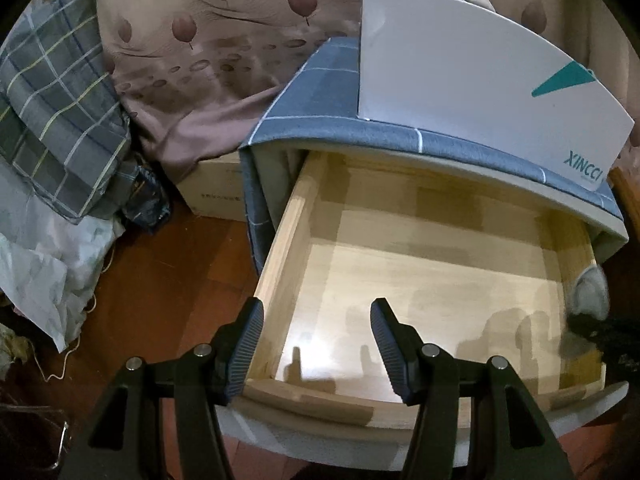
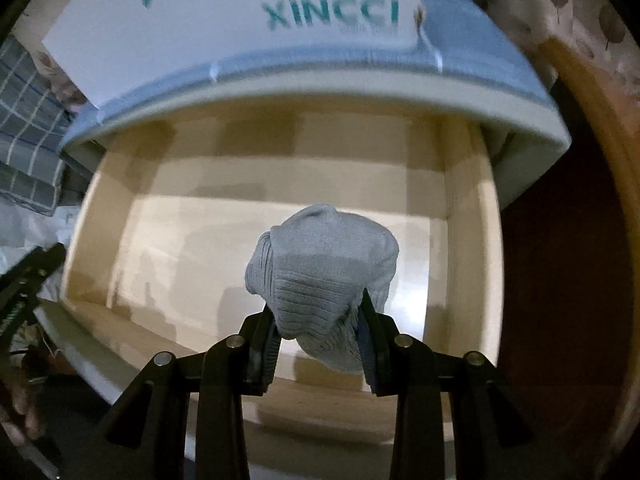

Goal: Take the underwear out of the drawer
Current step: 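Lift the grey ribbed sock with the right gripper and carry it over the box, then lower the grey sock into the box and open the right gripper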

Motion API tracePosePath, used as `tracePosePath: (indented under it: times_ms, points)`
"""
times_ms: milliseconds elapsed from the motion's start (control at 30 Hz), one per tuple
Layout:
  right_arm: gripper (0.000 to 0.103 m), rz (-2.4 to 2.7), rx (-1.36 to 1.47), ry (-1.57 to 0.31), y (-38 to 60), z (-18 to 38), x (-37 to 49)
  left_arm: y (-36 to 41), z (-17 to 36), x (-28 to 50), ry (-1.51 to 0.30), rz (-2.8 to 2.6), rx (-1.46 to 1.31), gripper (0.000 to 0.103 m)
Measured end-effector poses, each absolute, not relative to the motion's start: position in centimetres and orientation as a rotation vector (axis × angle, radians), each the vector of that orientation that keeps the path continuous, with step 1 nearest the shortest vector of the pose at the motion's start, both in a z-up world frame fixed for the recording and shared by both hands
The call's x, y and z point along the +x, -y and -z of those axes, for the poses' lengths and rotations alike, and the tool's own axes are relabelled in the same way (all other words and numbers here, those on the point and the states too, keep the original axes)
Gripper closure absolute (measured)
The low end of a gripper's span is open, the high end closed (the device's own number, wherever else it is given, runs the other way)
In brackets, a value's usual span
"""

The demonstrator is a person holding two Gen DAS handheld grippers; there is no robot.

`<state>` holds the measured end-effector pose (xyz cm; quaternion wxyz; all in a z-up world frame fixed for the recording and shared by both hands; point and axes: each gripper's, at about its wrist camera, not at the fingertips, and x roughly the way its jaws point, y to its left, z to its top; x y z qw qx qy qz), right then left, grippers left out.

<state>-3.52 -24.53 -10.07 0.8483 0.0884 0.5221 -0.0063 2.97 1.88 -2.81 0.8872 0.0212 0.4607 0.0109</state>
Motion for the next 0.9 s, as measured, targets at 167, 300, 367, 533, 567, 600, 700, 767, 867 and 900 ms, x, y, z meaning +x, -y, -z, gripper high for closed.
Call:
tracePosePath:
  times_ms: [167, 300, 367, 533, 567, 600, 700, 767, 867, 900]
  points:
    - [0.072, -0.015, 0.187, -1.028, 25.2, 5.4, -3.3, -1.4, 2.6, 2.8, -0.941, -0.021, 0.074, 0.046]
    - [0.072, -0.033, 0.175, -0.942, 25.2, 0.5, -3.0, -1.5, 2.4, 2.6, -0.935, -0.023, 0.079, 0.046]
    - [0.072, -0.035, 0.165, -0.888, 25.3, -2.3, -2.5, -1.6, 2.4, 2.6, -0.933, -0.023, 0.075, 0.046]
    - [0.072, -0.038, 0.141, -0.793, 25.0, -7.7, 0.3, -1.6, 2.6, 2.7, -0.934, -0.022, 0.08, 0.046]
    - [0.072, -0.034, 0.133, -0.774, 24.8, -8.6, 1.1, -1.6, 2.6, 2.7, -0.935, -0.021, 0.081, 0.046]
    - [0.072, -0.032, 0.127, -0.763, 24.6, -9.4, 1.7, -1.6, 2.6, 2.8, -0.935, -0.022, 0.082, 0.046]
    - [0.072, -0.032, 0.133, -0.735, 24.0, -11.4, 4.5, -1.7, 2.8, 2.9, -0.942, -0.018, 0.077, 0.046]
    - [0.072, -0.027, 0.13, -0.727, 23.8, -12.2, 6.1, -1.7, 2.8, 2.9, -0.945, -0.019, 0.073, 0.046]
    - [0.072, -0.021, 0.117, -0.745, 23.3, -12.3, 8.8, -1.6, 2.8, 2.9, -0.943, -0.02, 0.078, 0.046]
    - [0.071, -0.016, 0.105, -0.755, 23.0, -12.1, 9.8, -1.7, 2.9, 3.0, -0.944, -0.021, 0.078, 0.046]
